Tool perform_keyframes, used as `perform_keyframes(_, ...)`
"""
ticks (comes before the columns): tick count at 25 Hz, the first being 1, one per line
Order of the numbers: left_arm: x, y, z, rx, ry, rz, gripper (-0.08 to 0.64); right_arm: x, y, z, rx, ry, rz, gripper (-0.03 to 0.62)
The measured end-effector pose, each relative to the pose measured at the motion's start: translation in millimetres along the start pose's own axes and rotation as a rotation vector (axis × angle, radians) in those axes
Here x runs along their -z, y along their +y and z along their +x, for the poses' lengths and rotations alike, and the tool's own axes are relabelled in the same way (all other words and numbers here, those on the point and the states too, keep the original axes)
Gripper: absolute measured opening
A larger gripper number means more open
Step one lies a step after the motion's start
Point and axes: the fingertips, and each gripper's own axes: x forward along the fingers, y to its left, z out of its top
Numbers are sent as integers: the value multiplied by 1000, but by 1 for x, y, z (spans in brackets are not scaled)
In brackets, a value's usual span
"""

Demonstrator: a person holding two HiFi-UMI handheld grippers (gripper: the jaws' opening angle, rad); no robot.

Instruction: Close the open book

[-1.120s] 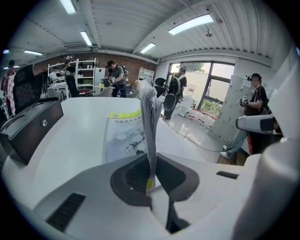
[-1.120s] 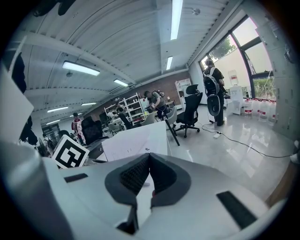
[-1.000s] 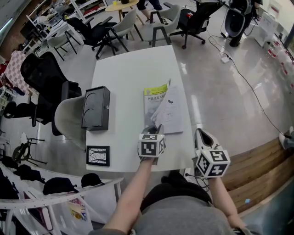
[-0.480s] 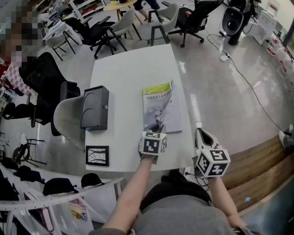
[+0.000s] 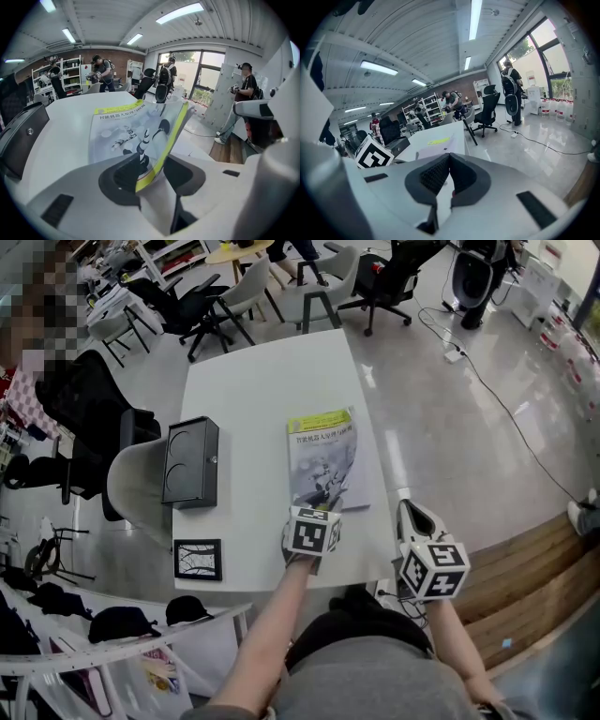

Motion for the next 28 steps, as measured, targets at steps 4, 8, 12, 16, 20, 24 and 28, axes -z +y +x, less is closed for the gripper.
perform_keyframes(4, 1, -3, 0, 16, 3, 10, 160, 1, 1, 0, 0, 1, 0, 5)
perform_keyframes(8, 2, -8, 0, 43, 3, 32, 192, 1, 2, 1, -4, -1, -3, 5)
perform_keyframes(12, 2, -14, -5, 71, 1, 48, 215, -1, 5, 2, -14, -1, -9, 5)
perform_keyframes(16, 2, -19, -13, 101, -17, 36, 215, -1, 8, 5, -26, 0, -11, 5)
perform_keyframes(20, -9, -20, -29, 105, -79, 11, 215, -2, 11, 7, -36, 0, -16, 5)
perform_keyframes(24, -25, -10, -49, 78, -165, -42, 215, -3, 17, 10, -57, -2, -26, 5)
perform_keyframes(28, -36, -1, -64, 53, -235, -81, 212, -6, 22, 11, -74, -5, -38, 5)
